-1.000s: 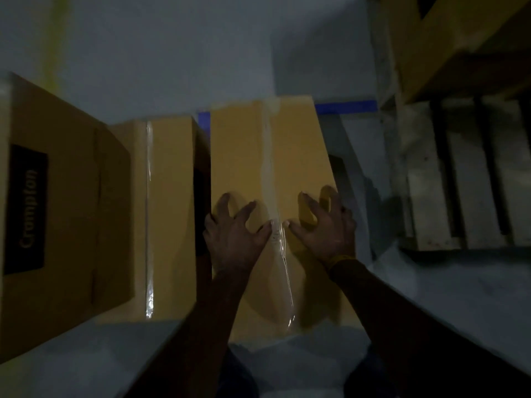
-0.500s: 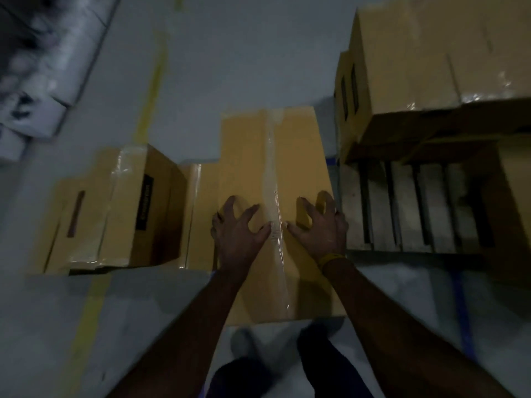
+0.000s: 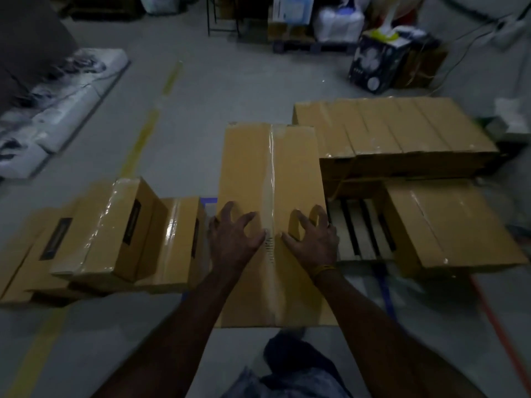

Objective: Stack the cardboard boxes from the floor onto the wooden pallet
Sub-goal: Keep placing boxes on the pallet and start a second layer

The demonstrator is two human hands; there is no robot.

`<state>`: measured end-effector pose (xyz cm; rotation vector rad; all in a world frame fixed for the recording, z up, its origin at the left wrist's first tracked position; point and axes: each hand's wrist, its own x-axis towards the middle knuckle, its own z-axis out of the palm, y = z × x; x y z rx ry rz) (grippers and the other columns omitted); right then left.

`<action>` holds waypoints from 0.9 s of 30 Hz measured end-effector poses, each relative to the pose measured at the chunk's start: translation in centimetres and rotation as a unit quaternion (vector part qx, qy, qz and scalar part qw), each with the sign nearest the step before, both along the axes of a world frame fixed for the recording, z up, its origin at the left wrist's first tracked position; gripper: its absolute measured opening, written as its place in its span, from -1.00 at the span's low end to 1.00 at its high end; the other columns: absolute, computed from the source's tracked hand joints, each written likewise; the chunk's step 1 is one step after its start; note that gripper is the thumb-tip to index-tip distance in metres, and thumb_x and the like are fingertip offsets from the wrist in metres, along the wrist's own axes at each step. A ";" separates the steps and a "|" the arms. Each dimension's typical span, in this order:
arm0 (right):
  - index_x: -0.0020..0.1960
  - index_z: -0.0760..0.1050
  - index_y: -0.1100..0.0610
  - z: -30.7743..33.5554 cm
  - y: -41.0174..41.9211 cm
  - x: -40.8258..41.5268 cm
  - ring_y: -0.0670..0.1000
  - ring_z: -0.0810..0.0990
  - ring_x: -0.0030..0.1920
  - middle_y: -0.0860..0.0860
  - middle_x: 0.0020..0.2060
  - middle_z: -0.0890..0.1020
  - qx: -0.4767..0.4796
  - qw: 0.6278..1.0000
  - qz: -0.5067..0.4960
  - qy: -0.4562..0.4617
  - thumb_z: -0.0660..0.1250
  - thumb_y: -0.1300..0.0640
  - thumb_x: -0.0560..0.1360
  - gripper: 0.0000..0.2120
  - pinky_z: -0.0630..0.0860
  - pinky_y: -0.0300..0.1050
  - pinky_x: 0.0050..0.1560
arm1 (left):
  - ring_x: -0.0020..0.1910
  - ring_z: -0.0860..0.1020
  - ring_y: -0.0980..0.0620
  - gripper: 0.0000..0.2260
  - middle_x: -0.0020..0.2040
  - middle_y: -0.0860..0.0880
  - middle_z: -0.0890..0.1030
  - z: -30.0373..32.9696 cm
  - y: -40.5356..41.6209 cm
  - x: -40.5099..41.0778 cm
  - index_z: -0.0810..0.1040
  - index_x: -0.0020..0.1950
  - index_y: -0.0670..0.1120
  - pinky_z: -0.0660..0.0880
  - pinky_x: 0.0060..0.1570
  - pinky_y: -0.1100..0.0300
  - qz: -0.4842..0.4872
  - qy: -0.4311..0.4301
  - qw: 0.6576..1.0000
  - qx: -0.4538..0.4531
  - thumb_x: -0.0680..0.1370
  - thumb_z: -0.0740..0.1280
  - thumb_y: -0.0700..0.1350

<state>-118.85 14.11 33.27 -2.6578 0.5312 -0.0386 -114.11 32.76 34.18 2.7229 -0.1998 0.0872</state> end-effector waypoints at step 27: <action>0.50 0.32 -0.22 6.4 -44.1 -29.6 0.24 0.35 0.38 0.01 0.55 0.11 -0.025 0.988 -0.153 -0.004 0.34 -0.39 0.42 -0.30 0.38 0.10 0.33 | 0.47 0.19 -0.23 -0.42 0.55 0.06 0.12 4.4 -45.6 -23.8 0.44 0.41 0.24 0.27 0.37 -0.17 -0.177 0.072 0.979 -0.075 0.43 0.29 0.41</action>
